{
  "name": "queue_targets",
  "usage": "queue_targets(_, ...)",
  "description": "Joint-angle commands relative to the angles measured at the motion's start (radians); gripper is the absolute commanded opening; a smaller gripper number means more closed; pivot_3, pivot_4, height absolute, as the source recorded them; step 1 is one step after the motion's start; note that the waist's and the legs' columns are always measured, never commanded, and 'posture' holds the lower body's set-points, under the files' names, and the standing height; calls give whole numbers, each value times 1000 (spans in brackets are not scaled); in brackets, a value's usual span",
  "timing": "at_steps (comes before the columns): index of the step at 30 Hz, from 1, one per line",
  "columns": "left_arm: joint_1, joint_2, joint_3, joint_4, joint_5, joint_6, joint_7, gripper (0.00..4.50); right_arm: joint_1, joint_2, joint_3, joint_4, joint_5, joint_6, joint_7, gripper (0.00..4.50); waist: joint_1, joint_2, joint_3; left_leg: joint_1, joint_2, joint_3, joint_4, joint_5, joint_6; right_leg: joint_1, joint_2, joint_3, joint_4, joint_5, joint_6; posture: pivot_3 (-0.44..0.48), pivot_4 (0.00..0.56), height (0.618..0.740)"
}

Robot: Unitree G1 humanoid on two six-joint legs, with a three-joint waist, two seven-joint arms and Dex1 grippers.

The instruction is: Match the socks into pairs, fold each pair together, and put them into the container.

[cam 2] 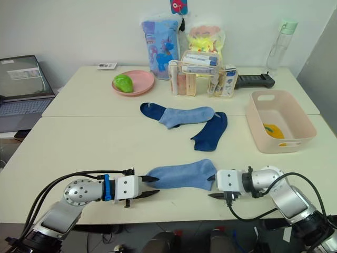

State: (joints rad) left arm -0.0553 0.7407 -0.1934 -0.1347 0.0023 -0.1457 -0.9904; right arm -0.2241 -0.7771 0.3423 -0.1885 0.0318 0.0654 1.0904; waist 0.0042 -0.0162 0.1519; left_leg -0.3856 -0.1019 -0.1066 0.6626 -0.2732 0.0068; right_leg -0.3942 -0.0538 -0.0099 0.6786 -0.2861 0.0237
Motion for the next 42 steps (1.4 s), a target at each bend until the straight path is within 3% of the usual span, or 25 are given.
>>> queue_targets(1,-21,-12,-1,8,2,46,19,546,-24,8,-12,25,-11,7,-3,1385,0,0,0,2,0,0,0,0,1,2,0,0,0,0,0,0,150,740)
queue_targets(3,-22,-18,6,3,-11,64,18,0,-22,11,-22,17,4,12,2,656,0,0,0,4,0,-1,0,-1,2,4,0,0,-1,0,0,0,150,740)
queue_targets(4,-22,-19,7,2,-13,68,18,0,-22,11,-25,15,7,12,2,202,0,0,0,4,0,-1,0,-1,2,4,0,-1,-1,0,0,0,150,740)
queue_targets(5,-20,-18,7,2,-15,71,16,0,-20,10,-29,10,13,14,6,29,0,0,0,4,0,-1,0,-1,2,4,0,0,-1,0,0,0,150,740)
queue_targets(11,-12,-17,34,-38,-97,122,-10,0,-32,15,-59,-34,69,63,13,29,0,0,1,4,0,-1,0,0,0,4,0,0,-1,0,0,0,150,740)
queue_targets(14,-1,12,84,-134,-219,209,-57,0,-36,11,-105,-142,211,224,41,29,0,0,2,3,0,-1,0,-1,1,4,0,0,-1,0,0,0,150,740)
queue_targets(18,43,143,167,-343,-501,523,-157,0,-28,-82,-158,-335,502,555,127,29,-3,0,5,3,1,-1,-1,-2,2,4,1,-1,-2,-1,0,0,150,740)
queue_targets(24,64,282,200,-438,-732,806,-223,0,-61,-163,-182,-430,764,862,134,29,-3,1,5,3,2,-2,-1,-4,5,5,1,-1,-4,-1,-1,0,150,740)
queue_targets(27,60,286,148,-405,-705,842,-214,0,-83,-132,-158,-392,774,902,94,29,-1,1,6,3,2,-1,-1,-4,5,5,1,-2,-5,-1,-1,0,150,740)
queue_targets(33,-8,200,74,-270,-625,895,-113,0,-140,-73,-77,-214,549,747,30,29,1,1,6,3,1,-1,-1,-4,5,5,1,-1,-5,-1,-1,0,150,740)
queue_targets(42,-163,111,18,-100,-503,820,-103,0,-224,-19,-14,-38,374,591,51,29,-1,1,6,2,1,-1,-1,-4,3,4,1,-1,-5,-1,-1,0,150,740)
